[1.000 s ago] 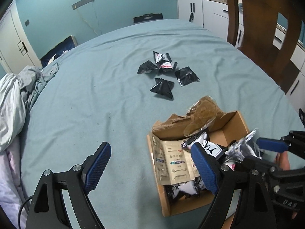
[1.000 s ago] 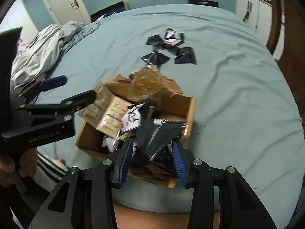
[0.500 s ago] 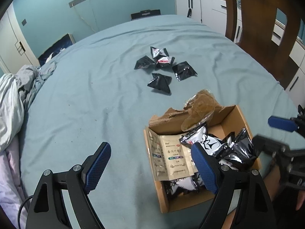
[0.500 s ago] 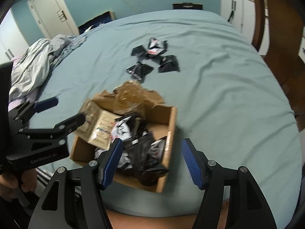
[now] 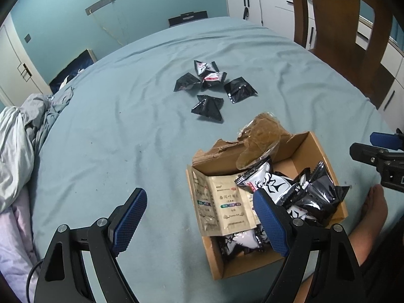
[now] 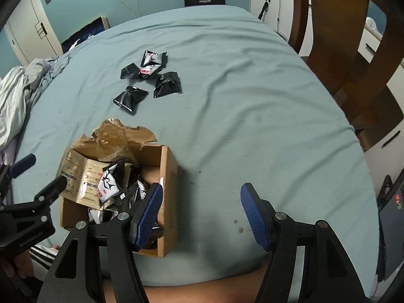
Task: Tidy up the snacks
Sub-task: 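Reach the right gripper to the pile and grasp a black packet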
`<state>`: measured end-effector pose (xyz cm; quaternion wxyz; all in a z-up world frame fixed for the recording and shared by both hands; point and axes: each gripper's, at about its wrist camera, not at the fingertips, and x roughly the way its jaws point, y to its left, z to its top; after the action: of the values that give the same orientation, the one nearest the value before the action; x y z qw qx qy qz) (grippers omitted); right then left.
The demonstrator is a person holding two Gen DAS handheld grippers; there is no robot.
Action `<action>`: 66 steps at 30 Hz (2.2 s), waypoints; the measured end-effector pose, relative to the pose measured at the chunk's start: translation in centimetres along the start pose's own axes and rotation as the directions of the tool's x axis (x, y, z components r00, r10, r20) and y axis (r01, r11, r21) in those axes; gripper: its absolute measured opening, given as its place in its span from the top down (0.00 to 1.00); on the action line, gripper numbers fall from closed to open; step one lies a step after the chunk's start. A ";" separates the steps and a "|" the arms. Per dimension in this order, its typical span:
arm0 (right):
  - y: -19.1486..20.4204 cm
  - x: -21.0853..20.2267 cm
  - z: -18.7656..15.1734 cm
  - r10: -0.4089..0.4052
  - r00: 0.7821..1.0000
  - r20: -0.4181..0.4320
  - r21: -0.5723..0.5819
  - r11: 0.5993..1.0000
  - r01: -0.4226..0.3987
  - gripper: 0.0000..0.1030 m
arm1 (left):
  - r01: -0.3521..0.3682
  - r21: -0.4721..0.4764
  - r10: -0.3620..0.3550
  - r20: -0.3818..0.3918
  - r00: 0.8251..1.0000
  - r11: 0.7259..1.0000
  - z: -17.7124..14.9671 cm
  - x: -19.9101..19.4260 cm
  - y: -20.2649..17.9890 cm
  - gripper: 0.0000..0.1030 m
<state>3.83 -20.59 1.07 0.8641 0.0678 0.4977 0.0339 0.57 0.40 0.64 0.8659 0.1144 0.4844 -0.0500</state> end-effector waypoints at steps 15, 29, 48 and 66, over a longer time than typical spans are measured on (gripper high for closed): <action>-0.9 -2.0 0.9 -0.135 0.972 0.193 0.012 0.991 0.135 0.39 | -0.027 0.035 0.027 -0.001 1.000 0.999 0.2 0.4 -0.8 0.15; 0.7 0.8 2.9 0.005 0.999 0.046 -0.093 0.996 0.000 0.39 | 0.004 -0.011 -0.004 -0.022 1.000 1.000 0.6 1.2 -0.1 0.15; 3.7 14.9 15.6 0.092 0.993 -0.080 -0.212 0.971 -0.107 0.39 | 0.114 -0.135 -0.118 -0.019 0.993 0.984 1.8 2.1 2.1 0.15; 5.7 19.9 18.4 0.115 0.989 -0.094 -0.207 0.969 -0.132 0.78 | 0.094 -0.227 -0.077 0.083 0.994 0.969 3.1 2.5 4.9 0.15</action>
<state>29.74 -14.00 -5.97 0.8417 0.0044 0.5206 0.1433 5.38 4.47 0.80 0.8875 -0.0096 0.4594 -0.0349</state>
